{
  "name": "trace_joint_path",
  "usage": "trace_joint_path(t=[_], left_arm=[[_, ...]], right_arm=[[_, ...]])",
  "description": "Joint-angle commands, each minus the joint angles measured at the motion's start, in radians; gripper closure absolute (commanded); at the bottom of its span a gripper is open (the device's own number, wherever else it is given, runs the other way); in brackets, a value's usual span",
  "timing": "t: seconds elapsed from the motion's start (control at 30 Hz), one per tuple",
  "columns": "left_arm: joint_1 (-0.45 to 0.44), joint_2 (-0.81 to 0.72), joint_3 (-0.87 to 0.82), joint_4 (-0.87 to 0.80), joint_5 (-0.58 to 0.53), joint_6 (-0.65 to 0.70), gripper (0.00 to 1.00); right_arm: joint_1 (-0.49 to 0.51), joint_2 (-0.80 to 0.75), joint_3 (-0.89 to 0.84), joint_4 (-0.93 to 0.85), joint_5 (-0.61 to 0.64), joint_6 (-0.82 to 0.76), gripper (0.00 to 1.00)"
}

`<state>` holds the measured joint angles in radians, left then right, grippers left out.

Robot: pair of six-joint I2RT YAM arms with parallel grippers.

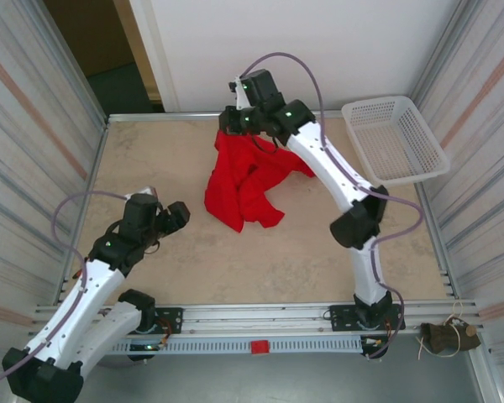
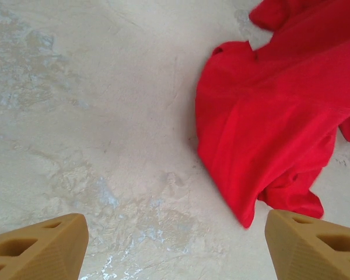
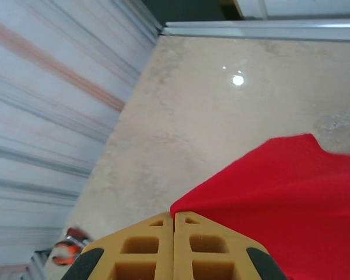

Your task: Fold the inside-out t-shirt

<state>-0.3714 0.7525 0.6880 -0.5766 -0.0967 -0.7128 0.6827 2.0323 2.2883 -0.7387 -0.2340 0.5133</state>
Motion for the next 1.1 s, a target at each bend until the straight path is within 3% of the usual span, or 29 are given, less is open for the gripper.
trace_joint_path(t=[0.0,0.1,0.23,0.27,0.3,0.33,0.37,0.4,0.63,0.77,1.07], left_arm=[[0.010,0.009,0.050,-0.029,0.023,0.040,0.20],[0.014,0.034,0.069,-0.032,0.031,0.051,0.20],[0.017,0.061,0.076,-0.014,0.044,0.055,0.20],[0.017,0.073,0.075,-0.002,0.048,0.055,0.20],[0.017,0.087,0.076,0.009,0.050,0.054,0.20],[0.017,0.102,0.079,0.016,0.054,0.057,0.20],[0.016,0.120,0.083,0.025,0.057,0.061,0.20],[0.017,0.139,0.089,0.032,0.058,0.066,0.20],[0.017,0.285,0.124,0.104,0.042,0.106,0.18],[0.052,0.411,0.154,0.142,0.020,0.135,0.18],[0.197,0.678,0.220,0.224,0.180,0.065,0.17]], right_arm=[[0.046,-0.264,-0.337,0.138,0.029,-0.018,1.00],[0.043,-0.523,-0.830,0.292,0.112,0.077,1.00],[-0.018,-0.729,-1.305,0.347,0.222,0.217,1.00],[-0.039,-0.759,-1.376,0.337,0.250,0.246,0.85],[-0.060,-0.782,-1.421,0.320,0.265,0.262,0.63],[-0.072,-0.797,-1.442,0.308,0.280,0.262,0.51],[-0.074,-0.810,-1.446,0.289,0.315,0.259,0.42],[-0.078,-0.817,-1.438,0.278,0.324,0.252,0.39],[-0.069,-0.672,-1.240,0.265,0.248,0.159,0.37],[-0.033,-0.543,-1.128,0.266,0.229,0.098,0.29],[-0.034,-0.158,-0.813,0.237,0.097,0.000,0.18]])
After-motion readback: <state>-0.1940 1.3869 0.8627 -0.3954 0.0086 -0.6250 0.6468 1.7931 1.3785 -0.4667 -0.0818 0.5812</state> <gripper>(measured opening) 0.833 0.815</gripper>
